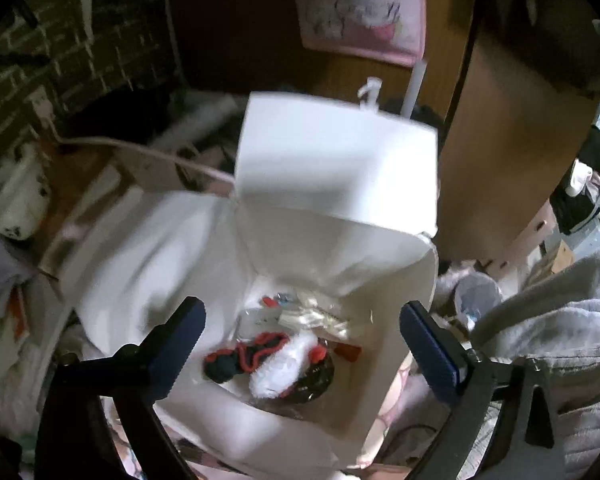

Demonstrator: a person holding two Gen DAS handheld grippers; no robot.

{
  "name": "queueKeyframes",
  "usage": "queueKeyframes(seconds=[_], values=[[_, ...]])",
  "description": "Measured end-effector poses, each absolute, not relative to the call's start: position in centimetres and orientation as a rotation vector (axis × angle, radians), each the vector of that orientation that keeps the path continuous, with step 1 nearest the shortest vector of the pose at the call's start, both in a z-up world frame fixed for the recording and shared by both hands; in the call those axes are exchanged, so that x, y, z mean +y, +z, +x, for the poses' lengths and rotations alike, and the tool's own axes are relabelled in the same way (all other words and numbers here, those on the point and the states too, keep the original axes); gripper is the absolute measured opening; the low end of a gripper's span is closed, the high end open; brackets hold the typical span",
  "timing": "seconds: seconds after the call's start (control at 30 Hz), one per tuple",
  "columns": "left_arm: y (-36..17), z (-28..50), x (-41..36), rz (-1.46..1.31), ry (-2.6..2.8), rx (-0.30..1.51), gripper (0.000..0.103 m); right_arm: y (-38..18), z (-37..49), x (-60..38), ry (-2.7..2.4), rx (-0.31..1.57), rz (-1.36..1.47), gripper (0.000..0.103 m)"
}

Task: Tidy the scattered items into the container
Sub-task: 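Carry the plastic bag into the white box and open the left gripper, then grasp the yellow plush dog keychain with the right gripper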

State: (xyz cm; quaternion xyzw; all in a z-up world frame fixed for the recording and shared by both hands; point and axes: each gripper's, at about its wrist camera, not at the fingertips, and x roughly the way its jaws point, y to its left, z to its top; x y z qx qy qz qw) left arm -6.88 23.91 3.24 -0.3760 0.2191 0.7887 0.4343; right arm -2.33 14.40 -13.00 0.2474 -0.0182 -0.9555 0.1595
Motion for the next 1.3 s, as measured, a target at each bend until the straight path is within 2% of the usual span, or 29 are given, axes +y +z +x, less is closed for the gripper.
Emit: queueKeyframes(seconds=[0.13,0.27,0.47,0.6,0.87,0.9,1.0,1.2,1.3], values=[[5.4,-5.7,20.9,-0.864,2.054,0.478,0.103,-12.7,-2.1,14.6,-2.733,-0.048,0.693,0.088],[7.8,-4.7,15.5,-0.797,2.165,0.310,0.103,-12.3,-1.8,14.8,-2.737,-0.048,0.677,0.088],[8.1,-3.0,7.8,-0.736,2.442,0.219,0.103,-12.1,-1.4,14.7,-2.725,-0.029,0.657,0.088],[5.7,-1.3,2.7,-0.748,2.622,0.145,0.103,-11.9,-0.7,14.6,-2.725,-0.024,0.611,0.088],[-2.4,0.5,-5.2,-0.898,2.777,-0.111,0.103,-12.0,-1.9,13.2,-2.742,0.050,0.626,0.086],[-3.5,0.6,-5.9,-0.920,2.760,-0.142,0.103,-12.1,-2.2,12.9,-2.742,0.061,0.637,0.082],[-6.0,0.9,-7.8,-0.971,2.770,-0.217,0.103,-12.2,-3.8,12.3,-2.703,0.066,0.714,0.059],[-9.1,2.2,-9.9,-1.021,2.766,-0.358,0.103,-12.9,-6.3,12.3,-2.655,-0.002,0.850,0.046],[-10.0,2.3,-10.0,-1.044,2.764,-0.361,0.103,-13.2,-7.2,12.3,-2.647,-0.033,0.918,0.046]])
